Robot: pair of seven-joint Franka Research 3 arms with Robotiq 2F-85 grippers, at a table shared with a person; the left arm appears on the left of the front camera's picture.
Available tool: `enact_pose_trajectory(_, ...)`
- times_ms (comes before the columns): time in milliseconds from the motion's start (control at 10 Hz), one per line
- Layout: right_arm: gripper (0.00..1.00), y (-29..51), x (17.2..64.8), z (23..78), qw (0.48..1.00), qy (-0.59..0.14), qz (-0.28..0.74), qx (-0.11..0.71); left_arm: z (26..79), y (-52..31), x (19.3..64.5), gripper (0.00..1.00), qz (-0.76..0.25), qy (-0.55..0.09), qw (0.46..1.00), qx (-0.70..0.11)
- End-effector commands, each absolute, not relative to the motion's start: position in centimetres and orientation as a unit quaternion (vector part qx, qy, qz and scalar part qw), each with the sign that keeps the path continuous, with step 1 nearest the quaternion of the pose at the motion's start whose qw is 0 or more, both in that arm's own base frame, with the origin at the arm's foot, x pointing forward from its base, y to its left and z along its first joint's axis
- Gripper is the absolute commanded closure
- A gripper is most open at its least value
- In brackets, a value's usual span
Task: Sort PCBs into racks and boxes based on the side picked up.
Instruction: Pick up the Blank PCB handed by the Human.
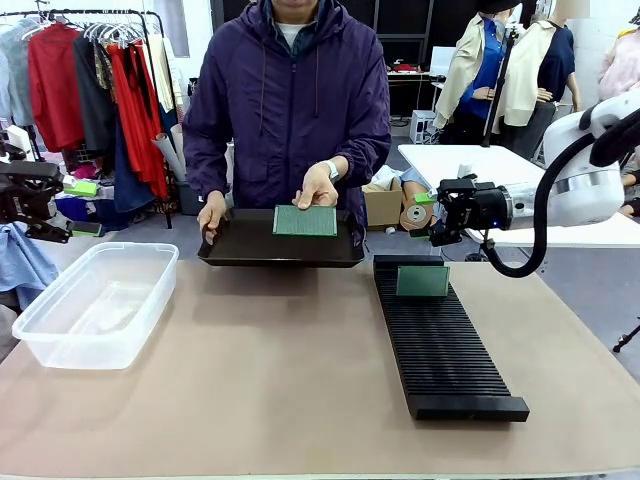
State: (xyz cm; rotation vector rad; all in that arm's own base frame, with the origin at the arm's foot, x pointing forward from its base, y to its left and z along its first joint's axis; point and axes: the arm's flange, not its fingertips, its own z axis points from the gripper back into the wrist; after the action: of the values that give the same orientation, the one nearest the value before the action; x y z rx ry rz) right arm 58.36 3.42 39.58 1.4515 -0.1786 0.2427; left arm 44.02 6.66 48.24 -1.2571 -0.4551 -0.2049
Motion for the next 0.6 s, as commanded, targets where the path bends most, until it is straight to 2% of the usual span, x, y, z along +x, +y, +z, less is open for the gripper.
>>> enact_pose_trajectory(0,0.00,4.4,60.1,39.4,0.738,-0.078,0.123,0.659,48.4,6.7,44.0,0.00,-0.092,-0.209,0.780,-0.583)
enact_pose_trajectory(500,0.00,7.2,62.9,37.5,0.726,-0.056,0.154,0.668,48.4,6.7,44.0,0.00,-0.092,-0.209,0.780,-0.583)
